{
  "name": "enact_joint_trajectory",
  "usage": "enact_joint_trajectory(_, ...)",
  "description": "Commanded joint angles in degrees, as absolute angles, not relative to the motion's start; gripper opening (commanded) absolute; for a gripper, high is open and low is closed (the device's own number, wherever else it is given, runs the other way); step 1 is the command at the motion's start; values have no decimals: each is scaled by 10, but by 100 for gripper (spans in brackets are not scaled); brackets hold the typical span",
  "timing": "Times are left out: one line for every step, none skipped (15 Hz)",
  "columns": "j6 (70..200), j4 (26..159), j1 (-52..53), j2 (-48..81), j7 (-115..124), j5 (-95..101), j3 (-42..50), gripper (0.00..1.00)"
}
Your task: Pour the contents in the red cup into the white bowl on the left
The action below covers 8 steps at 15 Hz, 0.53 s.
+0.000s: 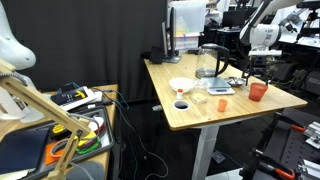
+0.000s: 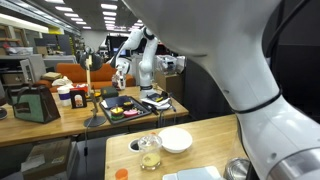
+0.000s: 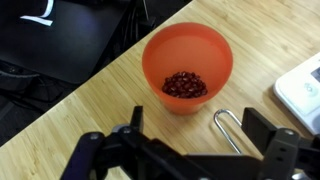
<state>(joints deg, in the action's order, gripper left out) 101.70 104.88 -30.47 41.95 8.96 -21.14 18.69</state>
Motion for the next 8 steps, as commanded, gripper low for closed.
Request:
enact_joint_trajectory(960,1015,-325,451,64,-221,174,100)
enact_joint_trajectory(952,1010,-328,460,61,-222,173,100)
enact_joint_trajectory(944,1003,-331,469,59,-223,173,100)
enact_joint_trajectory(937,997,-334,477,56,-222,173,100)
enact_joint_trajectory(930,990,-337,485,53,-221,172,100)
enact_joint_trajectory(922,984,-339,491,49,-220,171,100)
enact_joint_trajectory(920,981,-338,496,45,-217,170,100)
enact_joint_trajectory(914,975,-339,500,41,-218,168,100)
